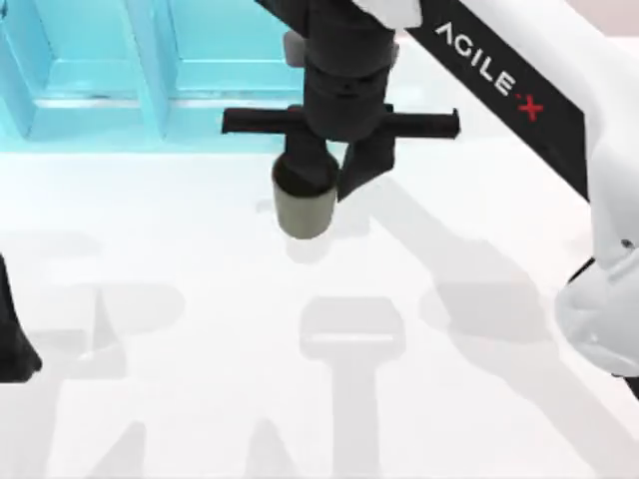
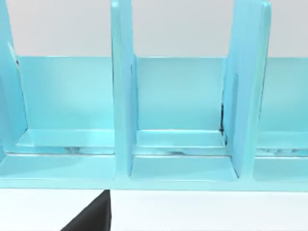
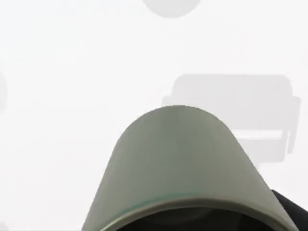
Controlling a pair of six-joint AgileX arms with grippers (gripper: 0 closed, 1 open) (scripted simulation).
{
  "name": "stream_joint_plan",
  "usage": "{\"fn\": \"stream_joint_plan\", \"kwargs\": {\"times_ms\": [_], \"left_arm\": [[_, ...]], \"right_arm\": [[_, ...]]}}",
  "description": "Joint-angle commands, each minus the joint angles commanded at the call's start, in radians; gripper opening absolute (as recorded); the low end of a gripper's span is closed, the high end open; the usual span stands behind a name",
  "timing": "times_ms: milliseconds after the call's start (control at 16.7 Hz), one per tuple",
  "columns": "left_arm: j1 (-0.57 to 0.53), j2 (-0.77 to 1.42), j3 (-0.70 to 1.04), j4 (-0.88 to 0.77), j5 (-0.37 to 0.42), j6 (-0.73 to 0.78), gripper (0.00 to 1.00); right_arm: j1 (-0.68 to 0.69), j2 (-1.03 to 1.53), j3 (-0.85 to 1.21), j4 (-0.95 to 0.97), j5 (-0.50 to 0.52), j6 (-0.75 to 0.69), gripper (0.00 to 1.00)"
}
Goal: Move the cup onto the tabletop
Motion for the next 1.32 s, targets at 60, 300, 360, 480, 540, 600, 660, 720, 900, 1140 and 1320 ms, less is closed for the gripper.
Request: {"fn": "stream_joint_plan", "kwargs": {"times_ms": [60,300,360,480,540,600,660,720,900,1140,1320], "left_arm": [[0.0,0.0,0.0,0.0,0.0,0.0,1.0],[0.0,0.0,0.0,0.0,0.0,0.0,1.0],[0.0,0.0,0.0,0.0,0.0,0.0,1.0],[0.0,0.0,0.0,0.0,0.0,0.0,1.0],[0.0,0.0,0.0,0.0,0.0,0.0,1.0],[0.0,0.0,0.0,0.0,0.0,0.0,1.0],[0.0,0.0,0.0,0.0,0.0,0.0,1.0],[0.0,0.0,0.0,0.0,0.0,0.0,1.0],[0.0,0.0,0.0,0.0,0.0,0.0,1.0],[0.0,0.0,0.0,0.0,0.0,0.0,1.0],[0.0,0.0,0.0,0.0,0.0,0.0,1.0]], "right_arm": [[0.042,0.036,0.046,-0.017,0.001,0.043,0.0],[0.124,0.11,0.127,-0.057,0.002,0.125,0.0],[0.124,0.11,0.127,-0.057,0.002,0.125,0.0],[0.124,0.11,0.127,-0.057,0.002,0.125,0.0],[0.121,0.113,0.125,-0.054,0.0,0.125,0.0],[0.121,0.112,0.122,-0.052,0.0,0.126,0.0],[0.122,0.107,0.11,-0.04,0.0,0.126,0.0],[0.122,0.099,0.087,-0.019,0.0,0.127,0.0],[0.125,0.06,-0.044,0.076,0.0,0.128,0.0],[0.132,0.002,-0.293,0.233,0.0,0.133,0.0],[0.137,-0.03,-0.401,0.323,0.0,0.137,0.0]]}}
